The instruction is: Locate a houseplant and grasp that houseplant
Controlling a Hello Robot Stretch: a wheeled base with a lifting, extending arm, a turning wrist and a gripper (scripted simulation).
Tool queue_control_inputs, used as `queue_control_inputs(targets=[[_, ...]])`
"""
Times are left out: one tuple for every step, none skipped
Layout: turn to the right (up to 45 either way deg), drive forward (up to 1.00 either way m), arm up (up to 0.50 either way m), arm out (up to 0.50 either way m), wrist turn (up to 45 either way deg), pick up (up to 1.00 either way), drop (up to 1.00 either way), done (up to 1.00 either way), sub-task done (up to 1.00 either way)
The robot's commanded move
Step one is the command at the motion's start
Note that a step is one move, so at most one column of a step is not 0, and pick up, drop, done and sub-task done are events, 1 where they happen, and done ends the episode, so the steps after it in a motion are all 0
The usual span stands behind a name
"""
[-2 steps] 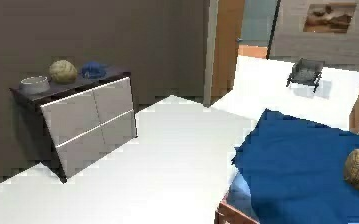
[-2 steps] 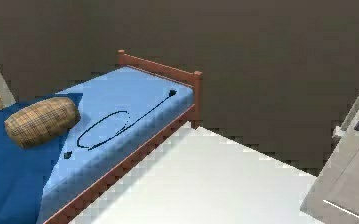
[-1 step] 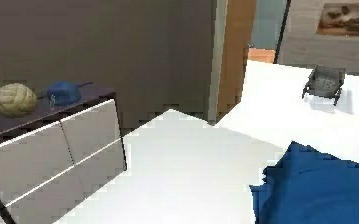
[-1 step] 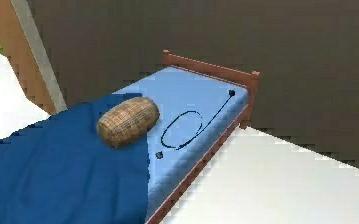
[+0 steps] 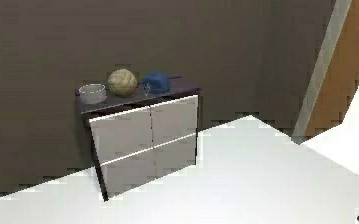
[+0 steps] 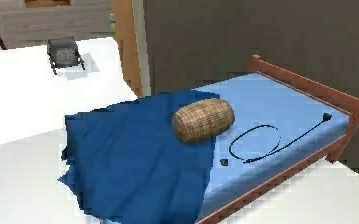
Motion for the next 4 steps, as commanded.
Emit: queue_control_inputs(targets=[[0.0, 0.5, 0.0, 0.0, 0.0, 0.0, 0.0, 0.0, 0.0], [-27.0, 0.0, 0.0, 0.0, 0.0, 0.0, 0.0, 0.0, 0.0], [0.0, 0.05, 0.0, 0.0, 0.0, 0.0, 0.0, 0.0, 0.0], [45.0, 0.0, 0.0, 0.0, 0.0, 0.0, 0.0, 0.0, 0.0]])
